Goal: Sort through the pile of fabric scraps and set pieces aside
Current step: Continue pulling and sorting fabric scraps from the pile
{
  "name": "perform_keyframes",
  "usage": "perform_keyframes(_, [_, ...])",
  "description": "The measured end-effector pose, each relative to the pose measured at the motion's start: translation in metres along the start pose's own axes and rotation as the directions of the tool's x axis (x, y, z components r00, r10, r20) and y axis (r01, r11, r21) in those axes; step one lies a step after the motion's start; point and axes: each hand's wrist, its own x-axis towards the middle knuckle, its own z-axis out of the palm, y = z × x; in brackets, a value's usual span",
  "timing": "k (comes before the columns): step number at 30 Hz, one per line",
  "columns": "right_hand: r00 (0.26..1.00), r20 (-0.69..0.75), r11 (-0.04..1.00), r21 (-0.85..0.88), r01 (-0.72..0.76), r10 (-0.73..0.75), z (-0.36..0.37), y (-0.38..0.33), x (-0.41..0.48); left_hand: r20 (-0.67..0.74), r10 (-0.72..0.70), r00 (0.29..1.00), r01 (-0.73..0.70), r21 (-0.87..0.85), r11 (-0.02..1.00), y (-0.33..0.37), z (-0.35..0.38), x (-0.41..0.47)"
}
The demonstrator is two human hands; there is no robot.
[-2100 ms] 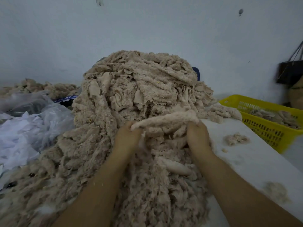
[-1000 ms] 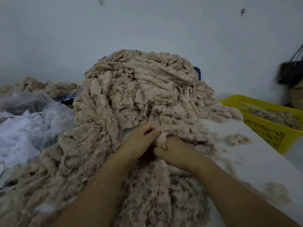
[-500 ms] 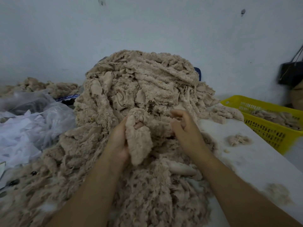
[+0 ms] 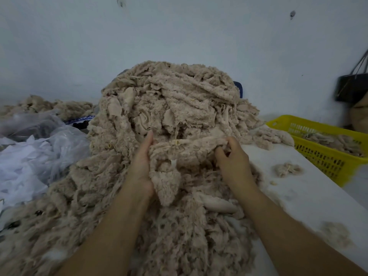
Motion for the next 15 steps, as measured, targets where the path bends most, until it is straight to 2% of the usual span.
perform_keyframes(1, [0.999,-0.006,0.998,0.045,0.033,-0.033,0.000,-0.003,-0.001,-0.051,0.064,0.997,-0.055,0.157,0.986,-0.003,0.003,-0.002])
perform_keyframes(2, [0.998,0.016,0.995,0.069,0.066,-0.067,0.001,-0.008,-0.003,-0.048,0.155,0.987,-0.130,0.342,0.931,-0.005,0.008,-0.006])
perform_keyframes(3, [0.993,0.050,0.992,0.072,0.102,-0.106,0.003,-0.012,-0.004,0.004,0.229,0.973,-0.199,0.512,0.835,-0.008,0.012,-0.009])
perform_keyframes(5, [0.980,0.099,0.985,0.015,0.175,-0.175,0.010,-0.015,-0.006,0.133,0.238,0.962,-0.261,0.701,0.664,-0.018,0.016,-0.009])
perform_keyframes(7, [0.966,0.130,0.972,-0.050,0.231,-0.223,0.015,-0.015,-0.006,0.169,0.176,0.970,-0.244,0.706,0.665,-0.024,0.018,-0.010])
perform_keyframes(10, [0.971,0.138,0.978,-0.040,0.203,-0.196,0.014,-0.011,-0.004,0.088,0.184,0.979,-0.197,0.630,0.751,-0.023,0.015,-0.008])
perform_keyframes(13, [0.983,0.133,0.992,0.039,0.122,-0.126,0.004,-0.010,-0.003,-0.015,0.193,0.981,-0.169,0.422,0.891,-0.018,0.012,-0.005])
perform_keyframes(15, [0.965,0.245,0.992,0.114,0.062,-0.089,0.002,-0.013,-0.006,-0.040,0.180,0.983,-0.161,0.289,0.944,-0.015,0.012,-0.002])
